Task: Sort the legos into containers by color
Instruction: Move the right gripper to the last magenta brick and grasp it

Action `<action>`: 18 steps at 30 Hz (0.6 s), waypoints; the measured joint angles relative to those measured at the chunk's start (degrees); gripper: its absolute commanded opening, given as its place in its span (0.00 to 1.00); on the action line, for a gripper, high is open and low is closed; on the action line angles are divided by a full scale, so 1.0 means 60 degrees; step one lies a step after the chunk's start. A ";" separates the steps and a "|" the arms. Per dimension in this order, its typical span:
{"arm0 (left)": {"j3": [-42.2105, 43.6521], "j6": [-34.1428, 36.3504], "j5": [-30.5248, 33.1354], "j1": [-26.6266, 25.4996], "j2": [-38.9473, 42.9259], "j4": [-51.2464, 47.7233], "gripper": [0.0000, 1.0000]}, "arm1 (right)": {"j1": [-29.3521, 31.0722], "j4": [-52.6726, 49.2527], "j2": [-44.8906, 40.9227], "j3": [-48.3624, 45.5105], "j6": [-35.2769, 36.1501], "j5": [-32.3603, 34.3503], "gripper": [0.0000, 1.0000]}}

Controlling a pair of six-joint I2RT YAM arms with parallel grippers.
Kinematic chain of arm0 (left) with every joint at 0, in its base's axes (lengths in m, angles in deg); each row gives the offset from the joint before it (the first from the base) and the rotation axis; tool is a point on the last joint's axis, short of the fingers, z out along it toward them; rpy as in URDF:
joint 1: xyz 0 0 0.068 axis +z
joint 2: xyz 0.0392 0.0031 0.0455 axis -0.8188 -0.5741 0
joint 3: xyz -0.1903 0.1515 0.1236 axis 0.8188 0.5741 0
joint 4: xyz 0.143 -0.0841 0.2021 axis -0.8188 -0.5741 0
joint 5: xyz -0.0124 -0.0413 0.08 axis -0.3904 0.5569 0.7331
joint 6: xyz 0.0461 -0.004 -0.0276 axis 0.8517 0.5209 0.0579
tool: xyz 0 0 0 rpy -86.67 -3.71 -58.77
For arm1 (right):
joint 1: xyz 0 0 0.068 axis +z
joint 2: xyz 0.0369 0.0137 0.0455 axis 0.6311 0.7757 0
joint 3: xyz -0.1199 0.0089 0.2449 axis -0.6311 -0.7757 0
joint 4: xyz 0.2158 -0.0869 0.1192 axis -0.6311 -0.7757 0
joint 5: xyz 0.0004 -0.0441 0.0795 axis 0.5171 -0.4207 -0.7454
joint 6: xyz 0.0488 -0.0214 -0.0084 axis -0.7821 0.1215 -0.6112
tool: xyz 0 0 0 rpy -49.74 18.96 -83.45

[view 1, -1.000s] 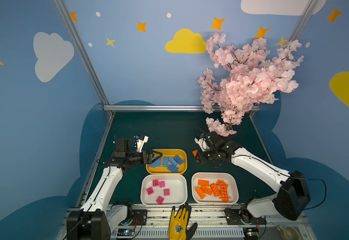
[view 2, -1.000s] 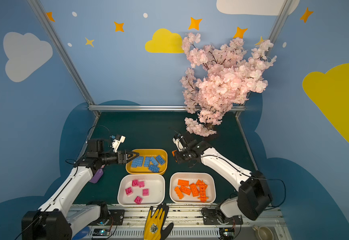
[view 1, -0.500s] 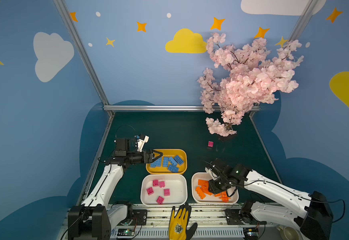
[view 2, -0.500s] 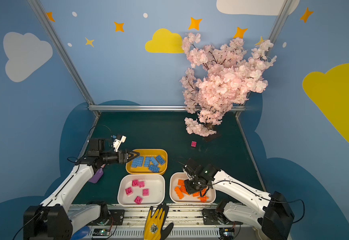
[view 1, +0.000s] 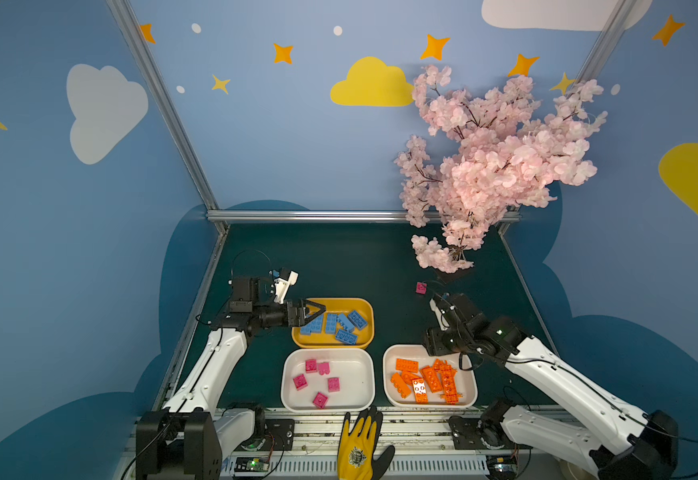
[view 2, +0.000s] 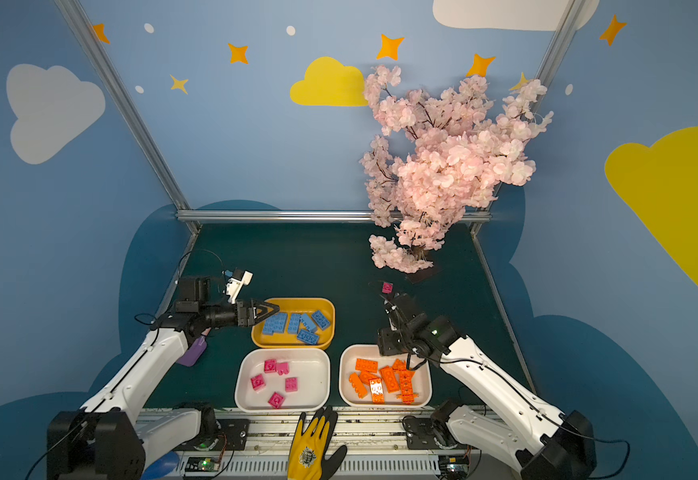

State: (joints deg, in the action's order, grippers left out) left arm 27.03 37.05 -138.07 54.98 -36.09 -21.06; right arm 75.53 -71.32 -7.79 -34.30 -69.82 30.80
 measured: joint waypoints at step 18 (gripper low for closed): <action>0.0015 -0.0073 0.0004 0.0004 0.0066 0.0186 1.00 | -0.2240 0.2779 0.6870 0.3814 0.0430 -0.0364 0.67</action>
State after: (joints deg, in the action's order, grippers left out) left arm 27.12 36.61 -138.04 55.00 -35.70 -19.94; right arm 62.09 -54.65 33.43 -11.42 -67.24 28.61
